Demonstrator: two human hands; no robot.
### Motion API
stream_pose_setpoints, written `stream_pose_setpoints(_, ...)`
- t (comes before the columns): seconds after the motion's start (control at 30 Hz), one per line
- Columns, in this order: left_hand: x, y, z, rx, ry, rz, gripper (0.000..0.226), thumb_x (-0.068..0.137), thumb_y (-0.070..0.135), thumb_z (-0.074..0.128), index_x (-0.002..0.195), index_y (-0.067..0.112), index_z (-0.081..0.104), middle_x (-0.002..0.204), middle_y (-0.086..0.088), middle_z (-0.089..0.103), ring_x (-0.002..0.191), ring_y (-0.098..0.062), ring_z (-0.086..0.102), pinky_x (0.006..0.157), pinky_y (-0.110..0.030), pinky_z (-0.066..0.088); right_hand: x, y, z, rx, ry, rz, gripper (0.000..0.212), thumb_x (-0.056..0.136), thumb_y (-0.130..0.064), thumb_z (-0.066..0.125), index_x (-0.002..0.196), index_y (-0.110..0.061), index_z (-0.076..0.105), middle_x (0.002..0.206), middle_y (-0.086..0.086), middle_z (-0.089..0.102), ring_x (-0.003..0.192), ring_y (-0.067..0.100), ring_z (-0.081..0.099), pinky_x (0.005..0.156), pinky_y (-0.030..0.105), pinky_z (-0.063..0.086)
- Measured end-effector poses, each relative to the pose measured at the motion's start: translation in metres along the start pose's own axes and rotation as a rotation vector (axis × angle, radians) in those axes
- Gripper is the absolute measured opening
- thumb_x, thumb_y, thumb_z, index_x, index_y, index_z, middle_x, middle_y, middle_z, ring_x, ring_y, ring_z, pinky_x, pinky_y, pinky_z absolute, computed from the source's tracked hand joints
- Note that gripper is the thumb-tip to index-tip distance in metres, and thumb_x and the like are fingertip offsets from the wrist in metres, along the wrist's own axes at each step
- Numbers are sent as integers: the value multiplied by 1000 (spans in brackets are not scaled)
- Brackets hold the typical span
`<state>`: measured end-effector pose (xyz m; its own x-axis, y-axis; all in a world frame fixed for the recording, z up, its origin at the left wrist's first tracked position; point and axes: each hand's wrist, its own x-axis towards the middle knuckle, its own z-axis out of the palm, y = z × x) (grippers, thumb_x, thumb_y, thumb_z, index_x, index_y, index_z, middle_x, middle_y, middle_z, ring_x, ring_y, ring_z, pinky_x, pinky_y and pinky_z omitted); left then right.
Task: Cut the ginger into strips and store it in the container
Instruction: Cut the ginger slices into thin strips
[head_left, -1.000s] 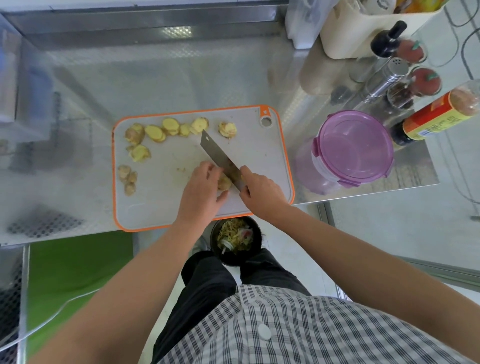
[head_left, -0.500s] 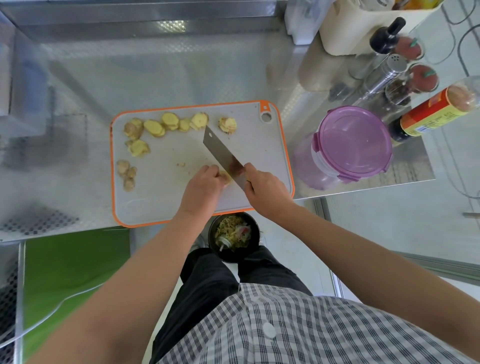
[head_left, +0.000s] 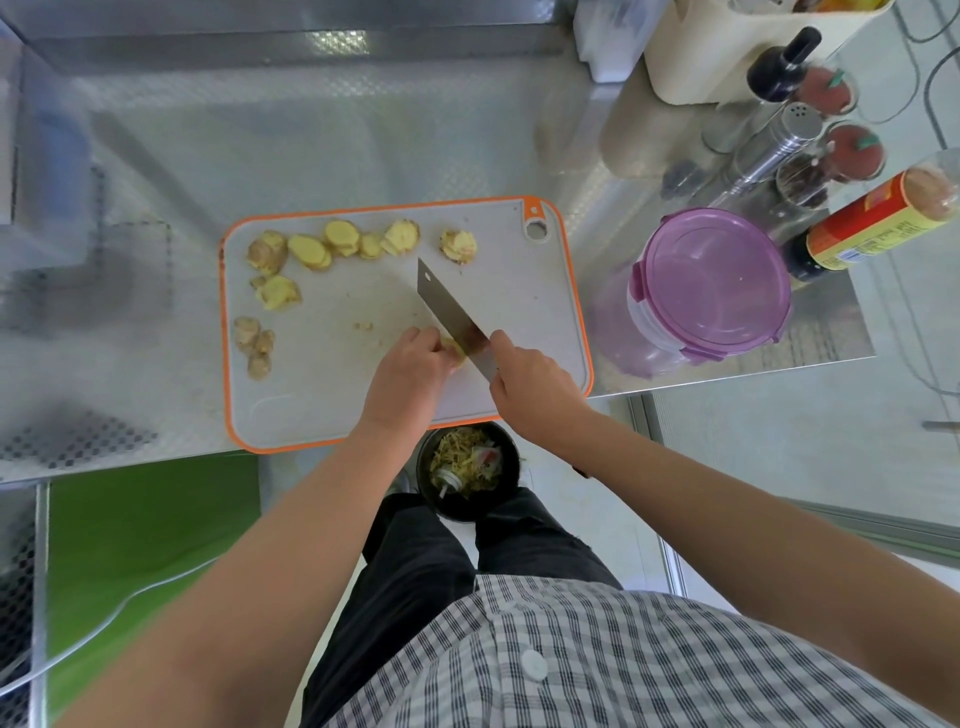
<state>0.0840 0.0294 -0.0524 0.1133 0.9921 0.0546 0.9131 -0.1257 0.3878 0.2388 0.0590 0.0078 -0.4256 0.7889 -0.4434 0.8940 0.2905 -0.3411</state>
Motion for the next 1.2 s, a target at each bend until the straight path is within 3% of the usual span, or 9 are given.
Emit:
stream_pose_setpoints(0.2,-1,0,-3,-55,8,-6,23,59,-10,81,71,5,70,63,-9,50,60,-29,51,45,-29,43,8,-3,14,18,32,21,17,97,-11,35,113,-8,35,82,4,44,68,31,47,60,35,36)
stream_pose_setpoints(0.43,1,-5,-2,-69,21,-11,21,58,-9,83,67,6,71,56,-7,54,55,-27,52,46,-28,44,3,-2,1,93,82,-18,13,95,-9,36,108,-7,37,67,0,38,62,31,42,56,34,31)
stream_pose_setpoints(0.67,3,-5,-4,-64,7,-6,21,57,-6,84,67,7,71,55,-7,55,54,-29,53,44,-29,44,1,-7,0,-2,14,-2,13,92,-5,36,99,-15,29,71,1,43,63,27,46,53,33,30)
stream_pose_setpoints(1.0,4,-5,-5,-48,-16,21,26,51,-7,86,63,8,70,56,-7,53,53,-27,52,43,-26,41,0,-5,-7,16,-25,25,17,93,-5,34,96,-17,22,66,-1,38,55,16,36,46,29,22)
stream_pose_setpoints(1.2,4,-6,-5,-71,-14,32,23,55,-6,85,66,8,71,57,-7,53,55,-29,53,45,-27,43,5,-7,3,32,-21,55,13,92,-4,35,99,-14,29,70,1,41,59,25,43,50,32,29)
